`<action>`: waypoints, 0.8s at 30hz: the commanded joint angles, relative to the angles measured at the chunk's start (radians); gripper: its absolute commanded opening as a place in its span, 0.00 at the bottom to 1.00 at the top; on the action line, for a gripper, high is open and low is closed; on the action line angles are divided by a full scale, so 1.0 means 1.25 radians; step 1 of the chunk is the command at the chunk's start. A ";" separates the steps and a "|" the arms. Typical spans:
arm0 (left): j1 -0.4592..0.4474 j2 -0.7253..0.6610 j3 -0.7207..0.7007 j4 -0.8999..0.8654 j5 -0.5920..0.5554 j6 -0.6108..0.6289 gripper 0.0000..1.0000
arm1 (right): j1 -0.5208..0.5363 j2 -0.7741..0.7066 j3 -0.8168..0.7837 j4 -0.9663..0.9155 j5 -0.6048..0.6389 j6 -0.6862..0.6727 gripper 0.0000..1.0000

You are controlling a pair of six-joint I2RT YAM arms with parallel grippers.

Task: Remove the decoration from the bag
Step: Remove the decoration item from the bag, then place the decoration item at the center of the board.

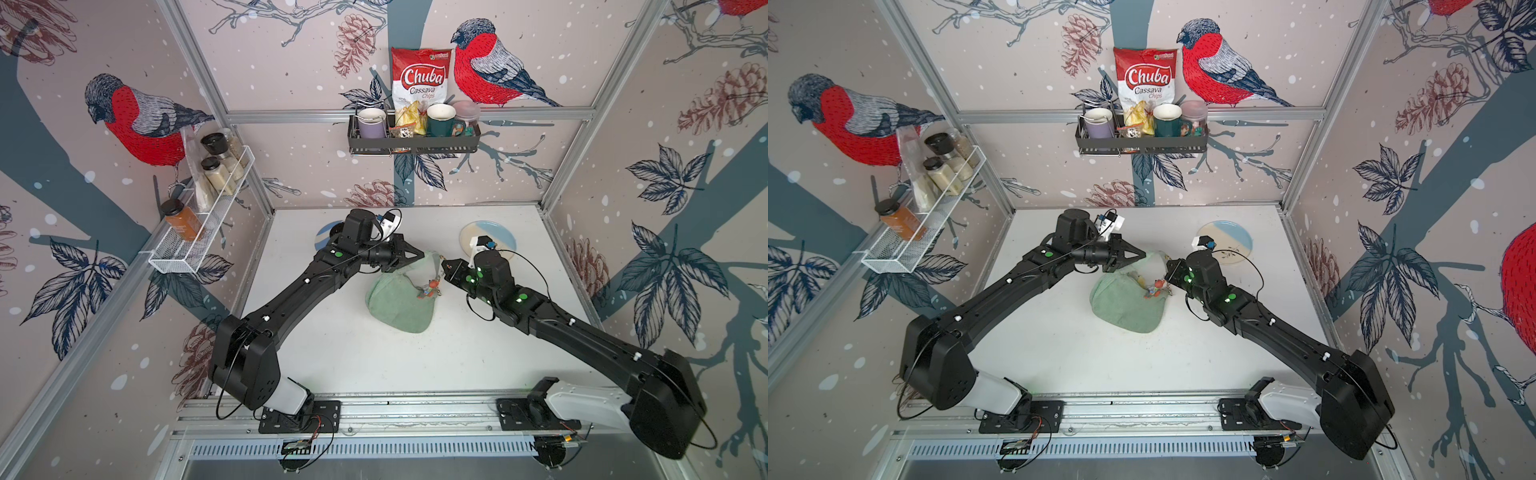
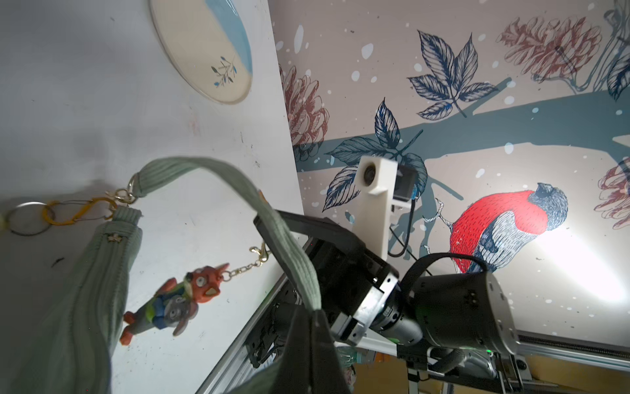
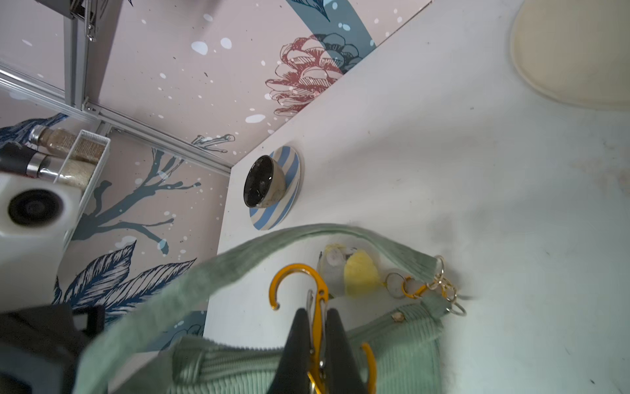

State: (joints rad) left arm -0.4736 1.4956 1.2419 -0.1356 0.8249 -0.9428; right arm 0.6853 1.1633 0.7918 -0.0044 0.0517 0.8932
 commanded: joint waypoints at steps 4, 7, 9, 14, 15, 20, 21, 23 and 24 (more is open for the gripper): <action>0.055 -0.031 -0.047 0.068 -0.035 -0.030 0.00 | -0.051 -0.065 -0.014 -0.096 -0.090 -0.066 0.00; 0.056 -0.040 -0.089 0.117 -0.035 -0.061 0.00 | -0.095 -0.068 -0.027 -0.161 -0.072 -0.056 0.00; 0.056 -0.050 -0.108 0.124 -0.038 -0.060 0.00 | -0.142 -0.066 -0.051 -0.178 -0.084 -0.035 0.00; 0.056 -0.073 -0.133 0.122 -0.046 -0.053 0.00 | -0.181 -0.073 -0.083 -0.211 -0.084 -0.013 0.00; 0.056 -0.074 -0.138 0.125 -0.047 -0.053 0.00 | -0.180 -0.074 -0.087 -0.219 -0.075 -0.011 0.00; 0.056 -0.068 -0.151 0.146 -0.047 -0.062 0.00 | -0.198 -0.054 -0.103 -0.239 -0.010 -0.012 0.00; 0.056 -0.067 -0.151 0.148 -0.048 -0.062 0.00 | -0.209 -0.041 -0.107 -0.237 0.000 -0.007 0.00; 0.056 -0.069 -0.152 0.144 -0.046 -0.059 0.00 | -0.219 -0.025 -0.115 -0.221 0.009 -0.002 0.00; 0.056 -0.070 -0.153 0.142 -0.046 -0.056 0.00 | -0.222 -0.017 -0.120 -0.210 0.016 0.001 0.00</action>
State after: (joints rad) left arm -0.4072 1.4105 1.0534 0.0051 0.7631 -1.0199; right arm 0.4164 1.1236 0.6518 -0.2852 0.0200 0.8715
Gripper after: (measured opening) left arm 0.049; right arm 0.076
